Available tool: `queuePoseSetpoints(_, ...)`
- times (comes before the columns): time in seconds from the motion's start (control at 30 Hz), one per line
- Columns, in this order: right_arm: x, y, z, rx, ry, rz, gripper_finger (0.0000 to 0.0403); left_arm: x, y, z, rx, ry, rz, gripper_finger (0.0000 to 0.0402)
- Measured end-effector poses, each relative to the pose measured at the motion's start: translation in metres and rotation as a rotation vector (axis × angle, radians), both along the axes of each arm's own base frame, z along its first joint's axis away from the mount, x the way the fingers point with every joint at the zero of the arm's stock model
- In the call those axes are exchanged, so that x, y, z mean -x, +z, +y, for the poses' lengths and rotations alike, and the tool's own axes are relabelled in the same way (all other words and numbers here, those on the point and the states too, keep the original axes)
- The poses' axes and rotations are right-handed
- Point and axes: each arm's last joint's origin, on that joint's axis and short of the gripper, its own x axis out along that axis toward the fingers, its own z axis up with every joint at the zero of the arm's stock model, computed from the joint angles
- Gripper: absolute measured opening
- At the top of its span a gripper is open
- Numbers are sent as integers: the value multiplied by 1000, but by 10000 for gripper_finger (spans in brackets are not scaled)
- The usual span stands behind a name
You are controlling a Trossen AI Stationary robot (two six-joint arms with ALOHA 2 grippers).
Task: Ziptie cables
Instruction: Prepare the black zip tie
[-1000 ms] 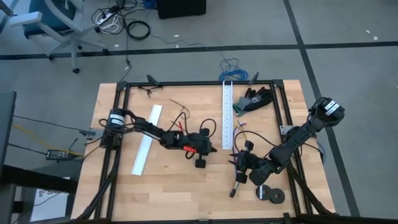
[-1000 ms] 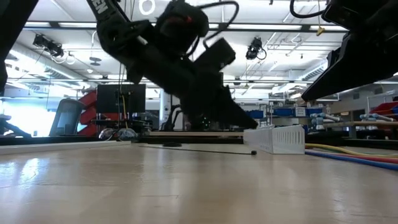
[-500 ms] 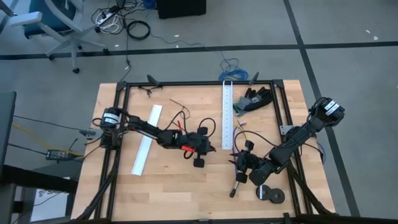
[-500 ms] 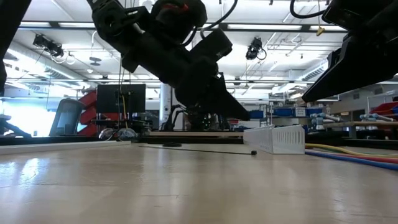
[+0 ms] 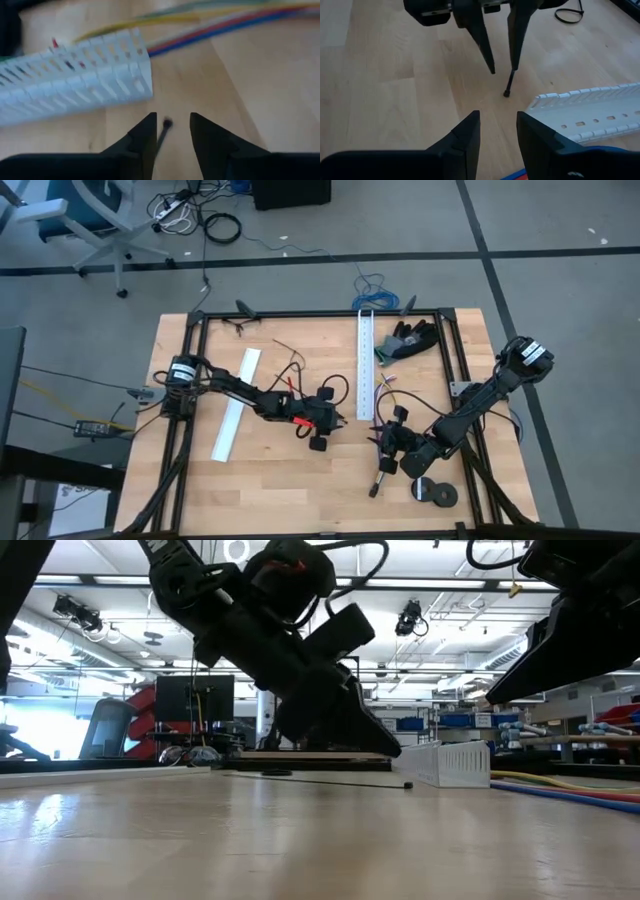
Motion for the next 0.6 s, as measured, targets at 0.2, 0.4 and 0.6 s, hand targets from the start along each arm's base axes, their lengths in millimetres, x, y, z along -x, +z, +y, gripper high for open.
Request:
queuePoseSetpoints(0.2,-1,0,-1,0,-2,0,114,-4,-3,1,21,-20,-42,122)
queuePoseSetpoints(0.4,-2,0,-3,3,-12,4,114,-8,-15,0,19,-21,-20,122)
queuePoseSetpoints(0.6,-2,0,-3,8,-8,5,114,-15,-21,3,20,-15,-22,122)
